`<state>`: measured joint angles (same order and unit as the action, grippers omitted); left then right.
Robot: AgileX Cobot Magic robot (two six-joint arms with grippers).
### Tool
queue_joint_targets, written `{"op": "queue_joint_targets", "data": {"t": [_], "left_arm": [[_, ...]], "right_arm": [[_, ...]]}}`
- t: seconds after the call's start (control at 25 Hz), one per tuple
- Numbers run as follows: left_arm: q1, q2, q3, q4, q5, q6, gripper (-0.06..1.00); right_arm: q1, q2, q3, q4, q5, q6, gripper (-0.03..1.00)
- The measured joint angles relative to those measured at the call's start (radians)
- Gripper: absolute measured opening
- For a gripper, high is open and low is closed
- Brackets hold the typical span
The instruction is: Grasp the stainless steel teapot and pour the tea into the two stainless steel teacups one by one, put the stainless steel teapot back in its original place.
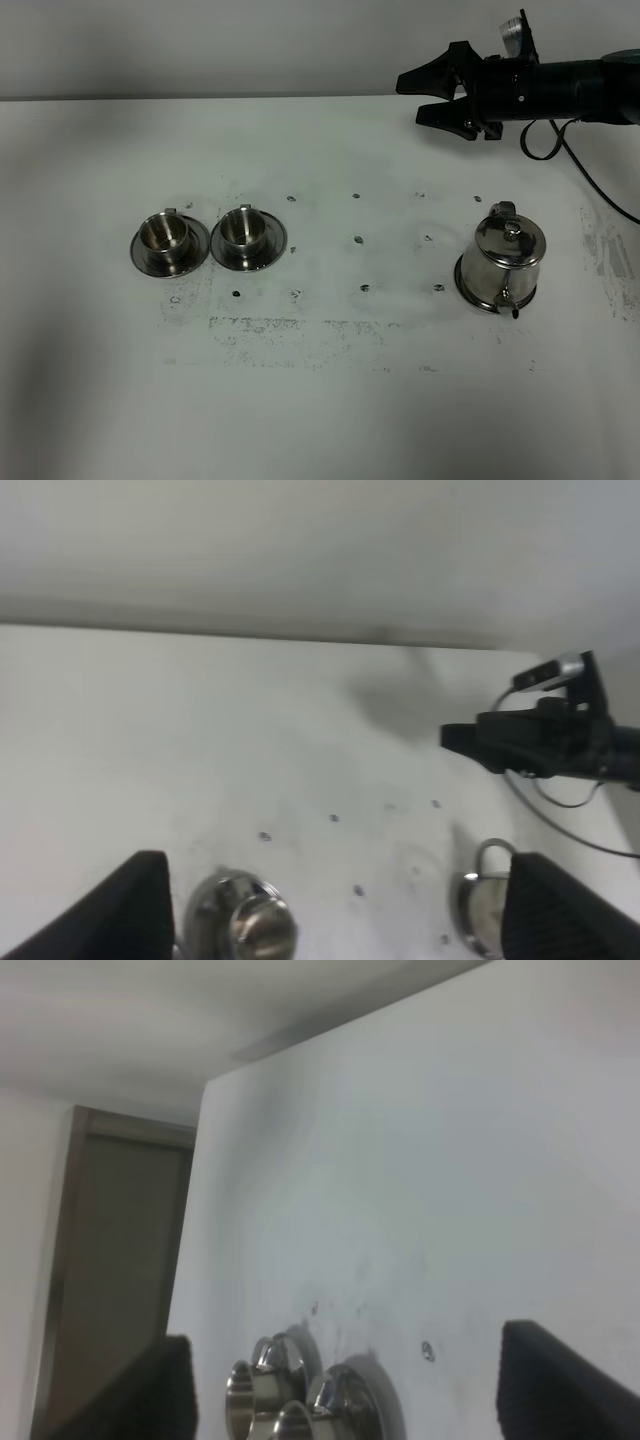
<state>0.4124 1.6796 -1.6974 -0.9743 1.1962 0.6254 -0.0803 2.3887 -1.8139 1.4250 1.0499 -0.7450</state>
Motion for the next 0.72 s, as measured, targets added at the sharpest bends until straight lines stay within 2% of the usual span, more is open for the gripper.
{"op": "queue_joint_targets", "data": {"t": [0.2, 0.36, 0.56, 0.72], "left_arm": [[-0.036, -0.174, 0.026, 0.081, -0.001, -0.021, 0.65], [-0.109, -0.302, 0.156, 0.168, -0.019, -0.026, 0.65], [-0.177, -0.439, 0.362, 0.277, -0.161, -0.027, 0.65], [-0.193, -0.561, 0.456, 0.361, -0.226, -0.048, 0.65]], "right_arm": [[-0.001, 0.000, -0.001, -0.006, 0.000, -0.017, 0.60], [-0.001, 0.000, -0.008, -0.024, 0.001, -0.022, 0.60], [-0.005, 0.000, -0.010, -0.030, 0.003, -0.034, 0.60], [-0.030, 0.000, -0.010, -0.034, 0.012, -0.051, 0.60]]}}
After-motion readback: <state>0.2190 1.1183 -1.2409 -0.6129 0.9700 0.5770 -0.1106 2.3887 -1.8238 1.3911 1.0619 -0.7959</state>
